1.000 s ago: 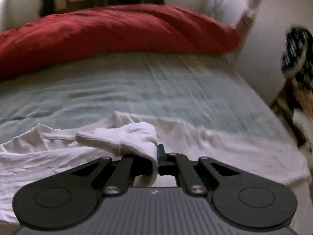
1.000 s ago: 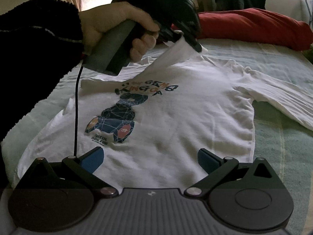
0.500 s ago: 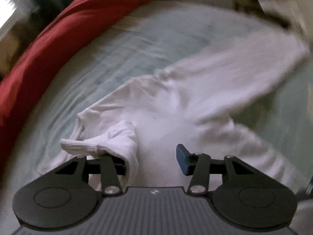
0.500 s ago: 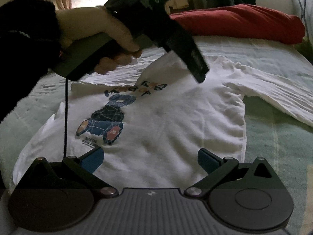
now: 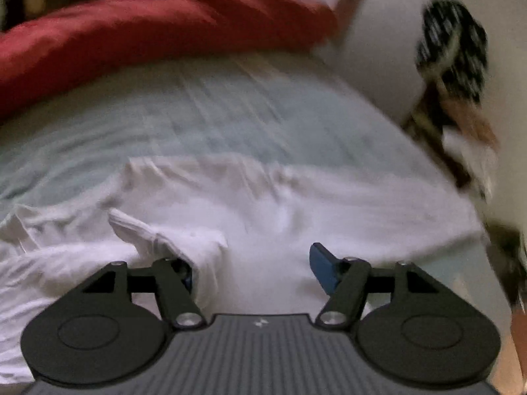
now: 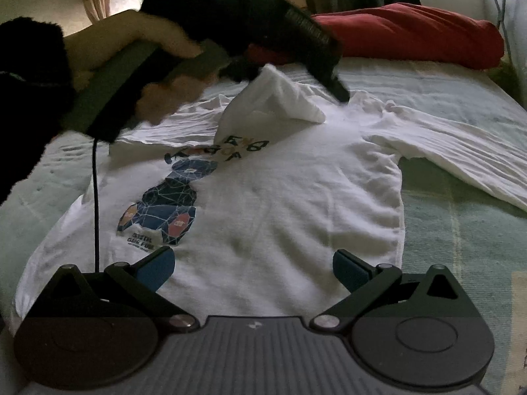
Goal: Fold clothes
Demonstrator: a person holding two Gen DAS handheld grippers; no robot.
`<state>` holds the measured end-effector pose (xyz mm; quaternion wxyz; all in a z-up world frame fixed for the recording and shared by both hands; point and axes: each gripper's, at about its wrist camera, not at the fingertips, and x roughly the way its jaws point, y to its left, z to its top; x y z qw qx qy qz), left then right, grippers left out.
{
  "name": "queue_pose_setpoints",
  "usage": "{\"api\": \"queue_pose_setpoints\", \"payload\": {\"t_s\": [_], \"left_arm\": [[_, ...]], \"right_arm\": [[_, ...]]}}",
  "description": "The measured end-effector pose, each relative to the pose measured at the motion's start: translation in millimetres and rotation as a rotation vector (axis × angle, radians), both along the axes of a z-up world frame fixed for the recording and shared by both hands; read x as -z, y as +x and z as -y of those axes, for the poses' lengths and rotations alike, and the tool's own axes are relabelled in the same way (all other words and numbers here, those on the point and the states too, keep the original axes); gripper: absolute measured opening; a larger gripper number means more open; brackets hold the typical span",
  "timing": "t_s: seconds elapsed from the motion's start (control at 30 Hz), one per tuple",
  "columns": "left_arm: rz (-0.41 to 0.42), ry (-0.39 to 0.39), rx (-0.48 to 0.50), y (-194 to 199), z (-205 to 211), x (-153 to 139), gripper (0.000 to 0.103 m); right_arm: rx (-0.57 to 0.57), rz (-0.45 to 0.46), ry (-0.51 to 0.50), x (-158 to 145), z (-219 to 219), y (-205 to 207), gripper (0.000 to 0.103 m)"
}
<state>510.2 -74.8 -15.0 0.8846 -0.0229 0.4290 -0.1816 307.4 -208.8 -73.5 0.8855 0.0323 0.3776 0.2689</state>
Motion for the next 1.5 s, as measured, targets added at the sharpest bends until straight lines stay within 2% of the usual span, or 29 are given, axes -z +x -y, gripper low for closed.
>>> {"api": "queue_pose_setpoints", "payload": {"t_s": [0.17, 0.23, 0.3, 0.43, 0.5, 0.53, 0.73, 0.9, 0.97, 1.1, 1.17, 1.23, 1.37, 1.5], "left_arm": [[0.035, -0.069, -0.072, 13, 5, -2, 0.066], [0.013, -0.072, -0.052, 16, 10, 1, 0.072], [-0.055, -0.010, 0.064, 16, 24, 10, 0.074], [0.007, 0.344, 0.291, -9, 65, 24, 0.074], [0.017, 0.464, 0.371, -18, 78, 30, 0.075], [0.014, 0.501, 0.393, -20, 83, 31, 0.075], [-0.040, 0.552, 0.442, -25, 81, 27, 0.076], [0.057, 0.749, 0.503, -42, 91, 27, 0.076], [0.069, 0.752, 0.529, -46, 94, 24, 0.076], [0.166, 0.854, 0.636, -62, 104, 28, 0.076], [0.143, 0.808, 0.665, -63, 103, 25, 0.076], [0.120, 0.696, 0.649, -60, 97, 13, 0.076], [0.095, 0.485, 0.542, -49, 71, -14, 0.076], [0.092, 0.381, 0.373, -45, 22, -36, 0.077]], "right_arm": [[0.006, 0.000, -0.010, 1, -1, 1, 0.103], [0.007, 0.000, -0.013, 1, -1, 1, 0.103], [0.008, 0.000, -0.016, 2, -1, 1, 0.103], [0.017, -0.001, -0.018, 2, 0, 2, 0.103], [0.019, -0.001, -0.017, 2, 0, 2, 0.103], [0.020, -0.001, -0.017, 2, 0, 2, 0.103], [0.024, -0.002, -0.018, 3, 1, 2, 0.103], [0.028, -0.003, -0.018, 3, 1, 2, 0.103], [0.028, -0.003, -0.020, 3, 1, 2, 0.103], [0.030, -0.004, -0.019, 3, 0, 3, 0.103], [0.032, -0.004, -0.020, 3, 0, 2, 0.103], [0.033, -0.004, -0.022, 4, -1, 2, 0.103], [0.036, -0.004, -0.022, 4, -2, 2, 0.103], [0.040, -0.004, -0.011, 3, 0, 2, 0.103]]}}
